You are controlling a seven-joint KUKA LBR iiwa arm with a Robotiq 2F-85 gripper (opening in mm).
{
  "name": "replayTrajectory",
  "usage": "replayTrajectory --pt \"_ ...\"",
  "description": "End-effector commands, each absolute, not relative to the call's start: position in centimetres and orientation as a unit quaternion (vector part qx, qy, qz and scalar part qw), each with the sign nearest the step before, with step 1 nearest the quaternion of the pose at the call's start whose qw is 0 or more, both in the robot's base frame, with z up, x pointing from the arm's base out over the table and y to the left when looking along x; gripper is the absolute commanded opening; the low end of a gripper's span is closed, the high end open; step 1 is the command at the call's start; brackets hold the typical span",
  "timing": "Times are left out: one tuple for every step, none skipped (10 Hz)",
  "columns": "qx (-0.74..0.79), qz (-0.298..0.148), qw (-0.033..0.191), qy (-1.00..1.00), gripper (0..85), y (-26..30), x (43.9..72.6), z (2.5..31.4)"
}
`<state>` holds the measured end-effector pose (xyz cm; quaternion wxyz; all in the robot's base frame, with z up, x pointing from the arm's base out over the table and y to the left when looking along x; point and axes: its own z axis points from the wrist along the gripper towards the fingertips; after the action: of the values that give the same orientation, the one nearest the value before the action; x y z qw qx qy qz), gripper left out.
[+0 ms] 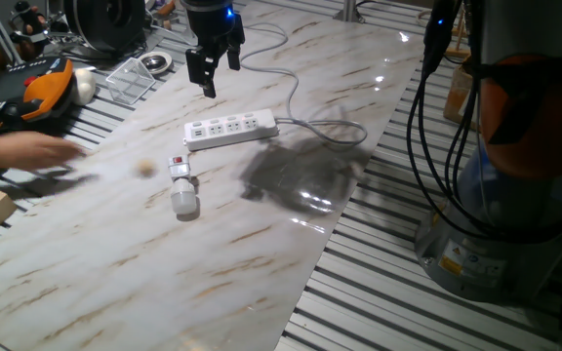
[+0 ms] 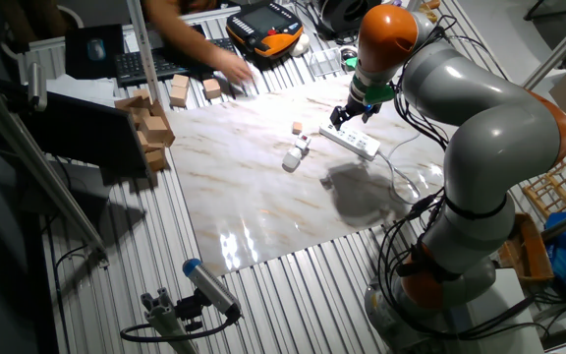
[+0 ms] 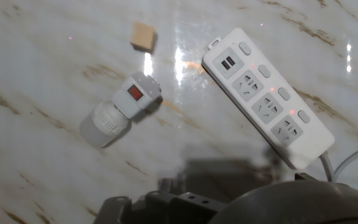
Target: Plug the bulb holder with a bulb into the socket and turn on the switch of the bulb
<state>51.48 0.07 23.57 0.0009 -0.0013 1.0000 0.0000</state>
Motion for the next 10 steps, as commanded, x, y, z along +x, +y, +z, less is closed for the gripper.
replayTrajectory --pt "-0.098 -0.019 -0.122 0.988 0.0 0.07 51.49 23.58" --pt "-0.090 -0.023 -0.123 0.988 0.0 0.09 51.52 23.60" --pt "-0.090 -0.023 -0.123 0.988 0.0 0.09 51.53 23.61" --pt "-0.074 -0.025 -0.121 0.989 0.0 0.07 51.53 23.61" --pt "-0.055 -0.027 -0.118 0.991 0.0 0.05 51.52 23.61" --pt "-0.044 -0.030 -0.118 0.992 0.0 0.06 51.53 23.61" --pt "-0.037 -0.030 -0.114 0.992 0.0 0.05 51.52 23.61" --pt "-0.010 -0.030 -0.107 0.994 0.0 0.06 51.51 23.61" --pt "0.028 -0.031 -0.101 0.994 0.0 0.04 51.53 23.63" --pt "0.049 -0.032 -0.097 0.994 0.0 0.03 51.55 23.66"
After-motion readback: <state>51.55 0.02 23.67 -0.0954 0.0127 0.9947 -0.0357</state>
